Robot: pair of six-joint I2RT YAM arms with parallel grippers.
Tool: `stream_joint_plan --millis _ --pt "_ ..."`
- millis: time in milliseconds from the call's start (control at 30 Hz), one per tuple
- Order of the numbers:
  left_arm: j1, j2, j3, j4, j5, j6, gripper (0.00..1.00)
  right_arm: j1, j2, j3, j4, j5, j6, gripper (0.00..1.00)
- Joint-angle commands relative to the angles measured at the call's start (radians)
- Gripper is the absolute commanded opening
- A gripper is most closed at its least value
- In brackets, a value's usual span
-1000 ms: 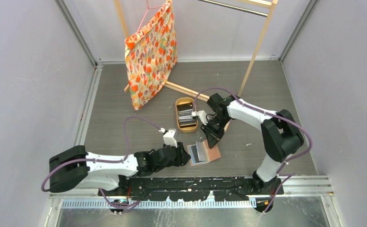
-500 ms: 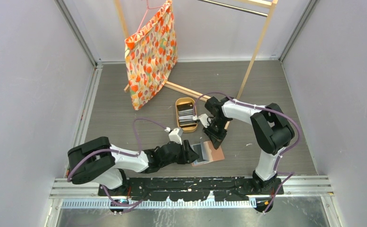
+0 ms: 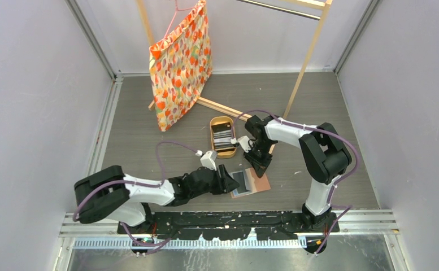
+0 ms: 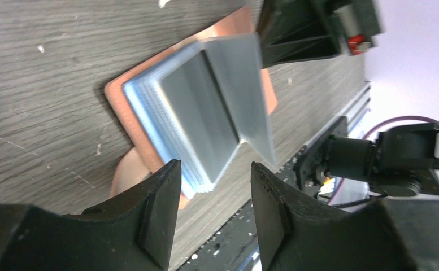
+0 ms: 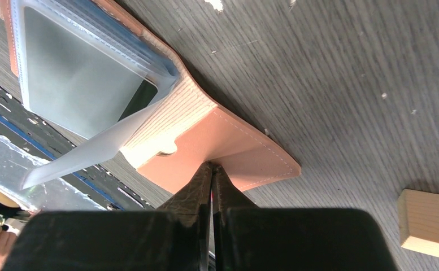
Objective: Put the credit cards into the card holder
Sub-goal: Open the card holder at the center of the board.
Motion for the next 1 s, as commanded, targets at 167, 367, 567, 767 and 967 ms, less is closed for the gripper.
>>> stream_joint_plan --millis 167,367,567,767,967 --pt "0.002 -0.064 0.046 -0.002 0.047 0.022 0.52 0.008 0.027 0.023 0.006 0.014 0.007 0.07" --pt "0.003 0.023 0.054 0.065 0.058 -0.019 0.53 0.007 0.030 0.022 0.006 0.016 0.008 0.07" --pt "0.004 0.058 0.060 0.037 0.049 -0.043 0.56 0.010 0.030 0.023 0.003 0.015 0.008 0.07" --pt "0.007 0.108 0.084 0.014 0.069 -0.065 0.58 0.010 0.027 0.023 0.002 0.015 0.007 0.07" --pt "0.015 0.165 0.087 0.087 0.104 -0.110 0.59 0.012 0.030 0.023 0.002 0.014 0.006 0.07"
